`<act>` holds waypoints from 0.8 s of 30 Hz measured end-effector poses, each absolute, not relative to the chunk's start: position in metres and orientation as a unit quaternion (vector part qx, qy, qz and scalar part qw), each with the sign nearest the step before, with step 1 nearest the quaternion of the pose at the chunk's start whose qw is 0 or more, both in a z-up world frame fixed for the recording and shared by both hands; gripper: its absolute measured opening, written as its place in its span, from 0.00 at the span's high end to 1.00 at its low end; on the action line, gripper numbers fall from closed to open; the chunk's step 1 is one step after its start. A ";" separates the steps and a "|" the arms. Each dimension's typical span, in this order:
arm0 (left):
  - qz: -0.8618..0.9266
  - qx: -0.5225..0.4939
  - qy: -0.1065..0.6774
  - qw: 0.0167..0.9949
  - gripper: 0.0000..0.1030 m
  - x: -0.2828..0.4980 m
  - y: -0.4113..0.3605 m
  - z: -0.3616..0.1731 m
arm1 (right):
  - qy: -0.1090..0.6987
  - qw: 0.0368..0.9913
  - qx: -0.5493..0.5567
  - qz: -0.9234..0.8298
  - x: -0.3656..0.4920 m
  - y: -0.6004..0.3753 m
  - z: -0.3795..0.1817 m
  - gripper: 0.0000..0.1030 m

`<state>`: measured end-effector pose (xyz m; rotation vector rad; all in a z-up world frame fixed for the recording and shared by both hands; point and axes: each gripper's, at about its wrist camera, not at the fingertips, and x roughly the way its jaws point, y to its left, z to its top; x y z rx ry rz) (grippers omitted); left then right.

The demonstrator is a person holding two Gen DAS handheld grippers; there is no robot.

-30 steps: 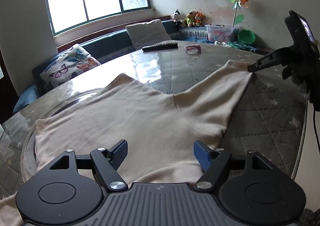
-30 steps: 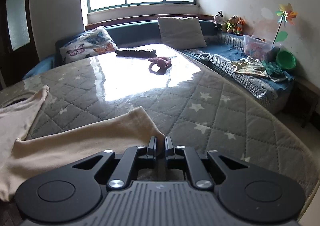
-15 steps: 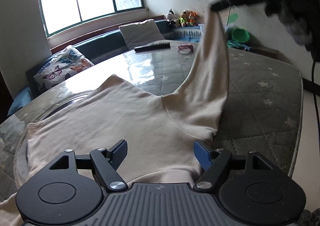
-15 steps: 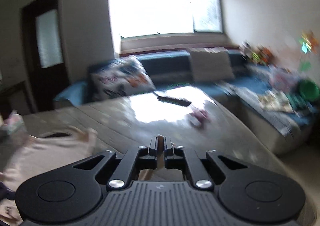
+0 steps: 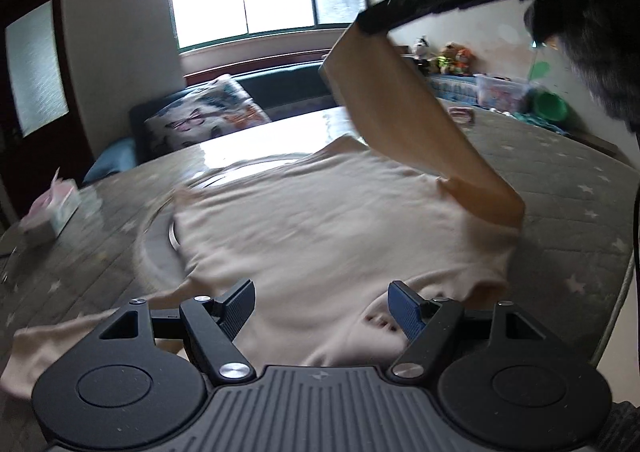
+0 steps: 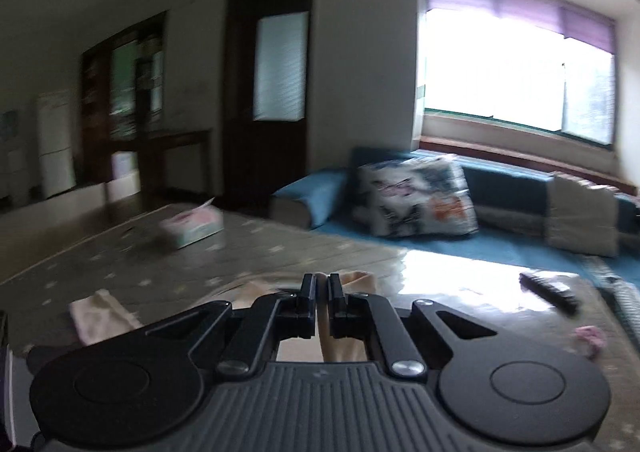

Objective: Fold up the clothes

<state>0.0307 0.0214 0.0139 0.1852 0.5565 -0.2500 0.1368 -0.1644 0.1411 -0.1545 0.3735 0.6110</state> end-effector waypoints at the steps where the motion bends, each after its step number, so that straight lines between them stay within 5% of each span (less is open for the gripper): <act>1: -0.120 0.087 0.274 0.950 0.26 0.028 0.025 0.013 | 0.190 0.928 -0.078 0.310 0.136 -0.155 0.137 0.95; 10: -0.102 0.067 0.282 0.952 0.26 0.025 0.037 0.010 | 0.226 0.897 -0.088 0.370 0.119 -0.114 0.114 0.86; 18: -0.100 0.055 0.278 0.954 0.32 0.030 0.042 0.016 | 0.244 0.910 -0.101 0.320 0.126 -0.162 0.110 0.49; 24: -0.100 0.036 0.287 0.952 0.33 0.051 0.047 0.017 | 0.290 0.907 -0.131 0.275 0.123 -0.207 0.082 0.39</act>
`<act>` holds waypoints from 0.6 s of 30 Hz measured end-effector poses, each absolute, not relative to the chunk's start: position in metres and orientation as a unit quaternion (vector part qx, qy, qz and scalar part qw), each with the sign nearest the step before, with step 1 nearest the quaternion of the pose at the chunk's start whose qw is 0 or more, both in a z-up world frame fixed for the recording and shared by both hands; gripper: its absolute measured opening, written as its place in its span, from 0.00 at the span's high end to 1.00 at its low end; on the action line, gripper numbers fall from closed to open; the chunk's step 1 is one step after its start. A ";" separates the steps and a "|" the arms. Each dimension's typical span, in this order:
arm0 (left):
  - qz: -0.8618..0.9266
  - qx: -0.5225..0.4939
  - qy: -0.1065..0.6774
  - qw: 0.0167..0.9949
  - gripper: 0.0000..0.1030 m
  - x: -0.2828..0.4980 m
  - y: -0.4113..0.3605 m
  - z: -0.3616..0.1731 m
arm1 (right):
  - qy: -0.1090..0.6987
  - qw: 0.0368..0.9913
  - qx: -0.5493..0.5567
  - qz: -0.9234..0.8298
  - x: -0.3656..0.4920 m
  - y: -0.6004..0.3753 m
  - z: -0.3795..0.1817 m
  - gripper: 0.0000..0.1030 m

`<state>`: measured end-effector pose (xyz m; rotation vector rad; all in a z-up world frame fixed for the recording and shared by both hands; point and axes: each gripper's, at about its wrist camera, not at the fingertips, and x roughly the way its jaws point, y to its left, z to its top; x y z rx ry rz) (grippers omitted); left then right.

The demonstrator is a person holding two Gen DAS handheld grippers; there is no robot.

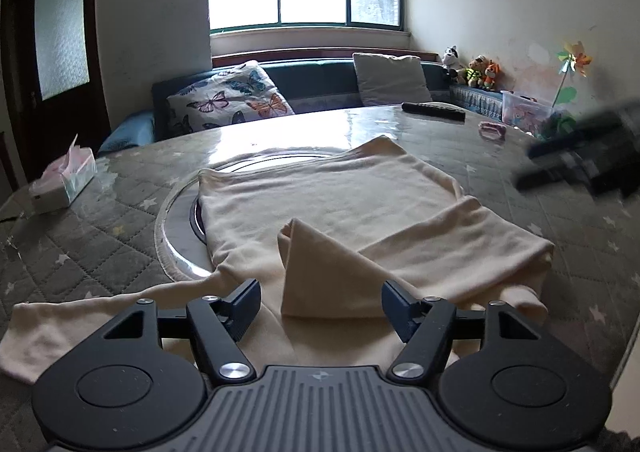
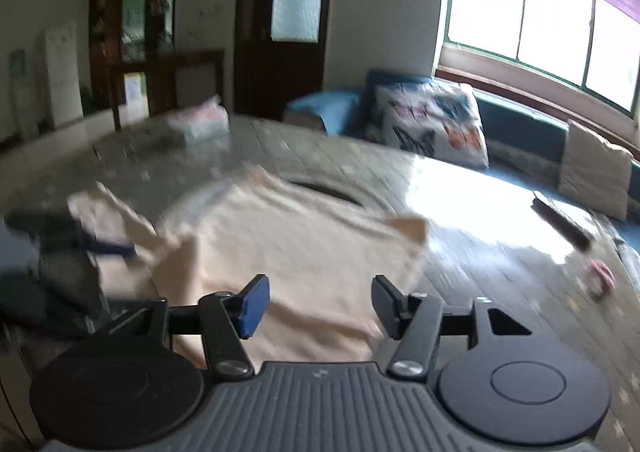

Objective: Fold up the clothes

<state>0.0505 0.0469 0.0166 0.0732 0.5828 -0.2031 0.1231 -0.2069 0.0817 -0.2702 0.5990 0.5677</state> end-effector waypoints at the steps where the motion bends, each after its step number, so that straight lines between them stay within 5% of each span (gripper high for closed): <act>1: -0.101 0.028 0.290 0.951 0.33 0.054 0.049 0.017 | 0.297 0.906 -0.135 0.270 0.121 -0.213 0.076 0.39; 5: -0.114 -0.001 0.307 0.945 0.46 0.064 0.059 0.015 | 0.313 0.902 -0.136 0.263 0.111 -0.232 0.059 0.34; 10: -0.117 -0.016 0.315 0.942 0.92 0.061 0.066 0.014 | 0.328 0.896 -0.137 0.265 0.101 -0.241 0.044 0.31; 18: -0.095 -0.035 0.311 0.945 0.99 0.030 0.083 0.027 | 0.337 0.895 -0.144 0.254 0.099 -0.242 0.027 0.24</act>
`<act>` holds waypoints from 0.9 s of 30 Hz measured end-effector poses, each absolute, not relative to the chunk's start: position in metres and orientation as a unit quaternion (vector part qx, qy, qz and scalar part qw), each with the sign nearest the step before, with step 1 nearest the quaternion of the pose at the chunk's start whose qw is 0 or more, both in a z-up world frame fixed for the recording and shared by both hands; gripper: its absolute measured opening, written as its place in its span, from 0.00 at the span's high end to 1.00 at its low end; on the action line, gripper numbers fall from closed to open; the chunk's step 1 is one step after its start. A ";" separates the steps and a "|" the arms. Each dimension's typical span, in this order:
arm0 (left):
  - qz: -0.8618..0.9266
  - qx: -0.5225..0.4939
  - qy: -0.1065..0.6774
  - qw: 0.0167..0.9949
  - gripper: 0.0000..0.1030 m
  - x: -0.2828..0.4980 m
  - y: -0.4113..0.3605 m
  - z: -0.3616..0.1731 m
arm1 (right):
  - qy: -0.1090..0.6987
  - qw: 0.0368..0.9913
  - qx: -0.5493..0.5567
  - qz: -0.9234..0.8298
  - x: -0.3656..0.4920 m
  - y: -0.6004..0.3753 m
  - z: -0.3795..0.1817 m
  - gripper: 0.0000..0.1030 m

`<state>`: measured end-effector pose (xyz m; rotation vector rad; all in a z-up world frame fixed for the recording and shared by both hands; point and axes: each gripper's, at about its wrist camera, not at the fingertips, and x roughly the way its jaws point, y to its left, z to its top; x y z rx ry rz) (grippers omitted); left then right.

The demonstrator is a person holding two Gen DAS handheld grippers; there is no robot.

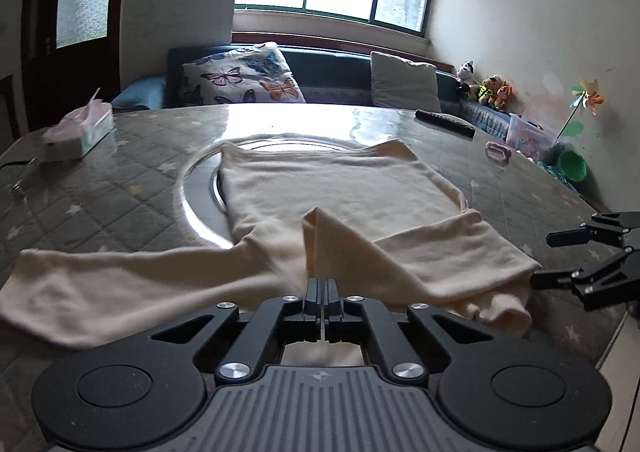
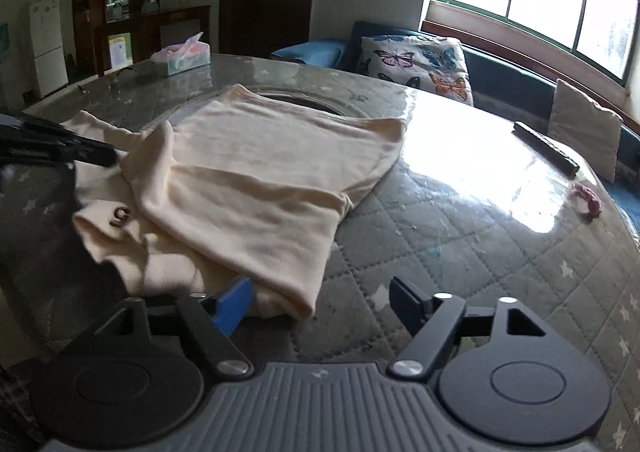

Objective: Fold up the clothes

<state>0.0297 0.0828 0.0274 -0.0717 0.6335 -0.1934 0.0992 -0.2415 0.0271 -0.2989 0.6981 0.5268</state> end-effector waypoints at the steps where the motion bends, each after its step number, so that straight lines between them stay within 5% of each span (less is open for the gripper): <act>1: -0.095 -0.033 0.313 0.944 0.98 0.029 0.084 0.028 | 0.336 0.896 -0.141 0.252 0.099 -0.244 0.027 0.24; 6: -0.096 -0.014 0.314 0.944 0.90 0.040 0.079 0.025 | 0.331 0.903 -0.127 0.243 0.101 -0.250 0.030 0.23; 10: -0.108 -0.007 0.315 0.943 0.62 0.057 0.071 0.020 | 0.332 0.905 -0.122 0.238 0.104 -0.252 0.030 0.23; 11: -0.106 -0.003 0.315 0.943 0.61 0.059 0.069 0.019 | 0.332 0.905 -0.121 0.237 0.104 -0.252 0.030 0.23; 15: -0.115 0.002 0.326 0.938 0.66 0.068 0.063 0.012 | 0.331 0.905 -0.119 0.238 0.102 -0.251 0.029 0.23; 16: -0.112 -0.002 0.329 0.938 0.83 0.070 0.064 0.010 | 0.331 0.905 -0.118 0.239 0.103 -0.251 0.029 0.23; 19: -0.103 -0.032 0.330 0.938 0.96 0.065 0.073 0.014 | 0.328 0.907 -0.116 0.238 0.103 -0.251 0.030 0.23; 27: -0.087 -0.052 0.344 0.934 0.97 0.037 0.096 0.030 | 0.305 0.910 -0.125 0.252 0.103 -0.244 0.044 0.22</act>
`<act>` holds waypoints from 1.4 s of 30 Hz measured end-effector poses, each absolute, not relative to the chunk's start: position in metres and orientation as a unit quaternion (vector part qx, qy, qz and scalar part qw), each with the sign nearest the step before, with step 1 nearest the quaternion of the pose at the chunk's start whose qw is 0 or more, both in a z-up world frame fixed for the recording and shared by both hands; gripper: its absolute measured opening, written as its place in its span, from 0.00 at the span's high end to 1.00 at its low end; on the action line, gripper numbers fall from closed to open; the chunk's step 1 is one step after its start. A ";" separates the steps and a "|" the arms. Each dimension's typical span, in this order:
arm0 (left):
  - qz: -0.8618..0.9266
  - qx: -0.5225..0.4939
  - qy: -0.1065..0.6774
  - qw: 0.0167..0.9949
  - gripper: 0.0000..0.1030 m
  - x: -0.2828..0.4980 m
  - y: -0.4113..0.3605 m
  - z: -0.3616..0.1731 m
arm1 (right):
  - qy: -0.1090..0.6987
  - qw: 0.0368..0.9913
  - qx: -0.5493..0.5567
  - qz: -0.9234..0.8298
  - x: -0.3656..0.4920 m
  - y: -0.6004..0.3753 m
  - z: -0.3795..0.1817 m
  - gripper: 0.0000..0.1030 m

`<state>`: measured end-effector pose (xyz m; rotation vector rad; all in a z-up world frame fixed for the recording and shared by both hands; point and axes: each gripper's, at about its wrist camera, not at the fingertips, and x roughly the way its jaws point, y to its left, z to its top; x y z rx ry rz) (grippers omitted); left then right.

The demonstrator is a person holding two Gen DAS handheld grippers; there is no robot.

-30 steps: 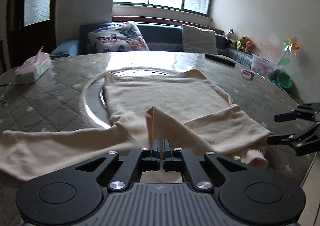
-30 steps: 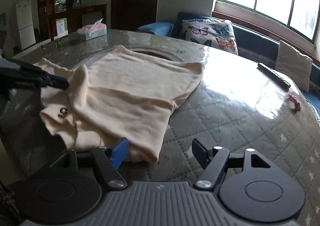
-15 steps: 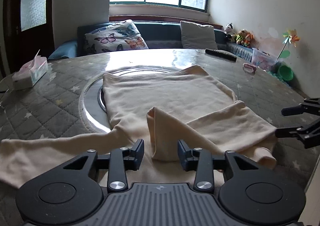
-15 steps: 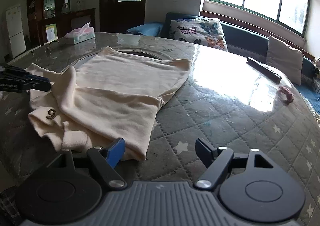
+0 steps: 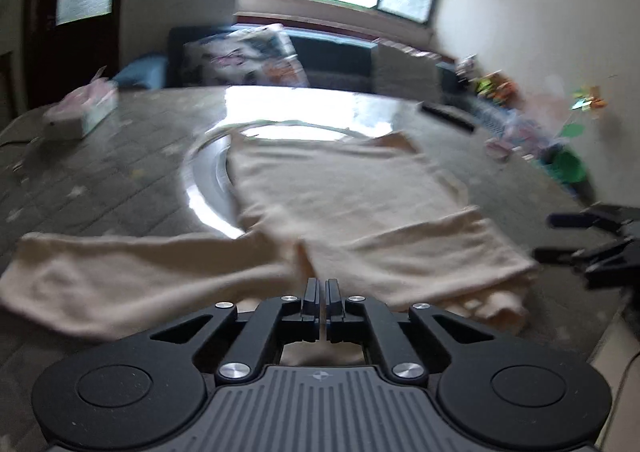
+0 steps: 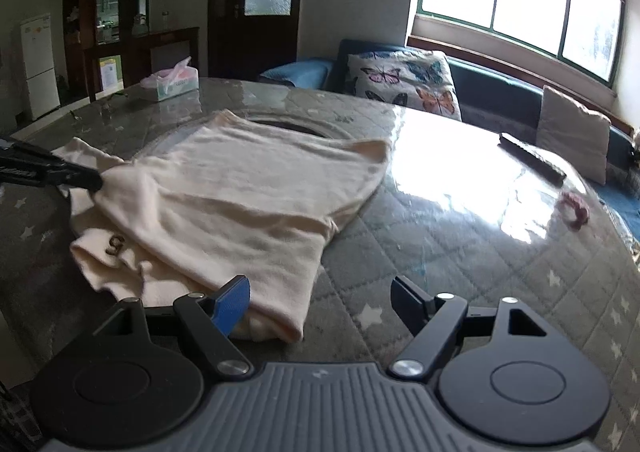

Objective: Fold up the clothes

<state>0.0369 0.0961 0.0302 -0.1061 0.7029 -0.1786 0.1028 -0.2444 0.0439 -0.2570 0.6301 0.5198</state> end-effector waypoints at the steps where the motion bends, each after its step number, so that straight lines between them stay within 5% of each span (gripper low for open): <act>1: -0.077 -0.047 0.349 0.933 0.97 0.037 0.098 0.027 | 0.304 0.910 -0.124 0.254 0.104 -0.243 0.045 0.22; 17: -0.137 -0.012 0.344 0.929 0.92 0.067 0.052 0.015 | 0.324 0.900 -0.141 0.255 0.115 -0.213 0.020 0.22; 42: -0.069 -0.047 0.337 0.938 0.72 0.047 0.105 0.014 | 0.297 0.914 -0.161 0.224 0.156 -0.177 0.026 0.22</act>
